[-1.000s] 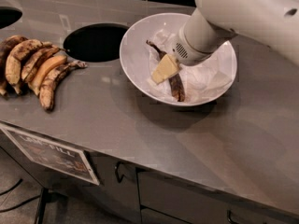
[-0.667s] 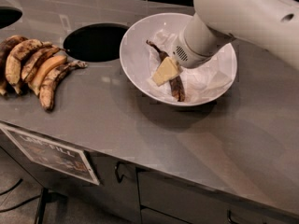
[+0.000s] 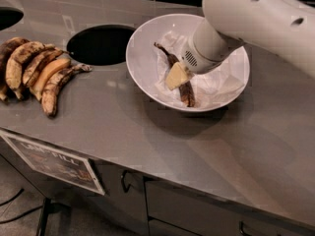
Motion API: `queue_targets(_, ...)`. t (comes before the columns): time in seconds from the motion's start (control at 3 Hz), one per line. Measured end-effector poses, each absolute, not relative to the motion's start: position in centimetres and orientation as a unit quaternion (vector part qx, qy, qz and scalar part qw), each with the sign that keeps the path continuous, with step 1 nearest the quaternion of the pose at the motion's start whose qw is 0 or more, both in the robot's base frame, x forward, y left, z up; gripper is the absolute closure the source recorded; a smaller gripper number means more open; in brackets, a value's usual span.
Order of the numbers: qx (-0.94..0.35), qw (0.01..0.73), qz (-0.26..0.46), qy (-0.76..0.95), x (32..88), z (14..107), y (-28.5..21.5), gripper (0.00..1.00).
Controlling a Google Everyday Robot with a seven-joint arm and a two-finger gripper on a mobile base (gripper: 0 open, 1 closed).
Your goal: Pick banana from white bowl
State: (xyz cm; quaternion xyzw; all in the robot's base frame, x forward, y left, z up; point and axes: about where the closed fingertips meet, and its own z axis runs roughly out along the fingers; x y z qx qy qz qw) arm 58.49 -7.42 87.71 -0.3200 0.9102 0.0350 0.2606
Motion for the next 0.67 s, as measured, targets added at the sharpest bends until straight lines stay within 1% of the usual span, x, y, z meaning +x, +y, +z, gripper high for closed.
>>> queue_targets(0.67, -0.317, 0.242, 0.021, 0.917, 58.94, 85.89, -7.58, 0.41)
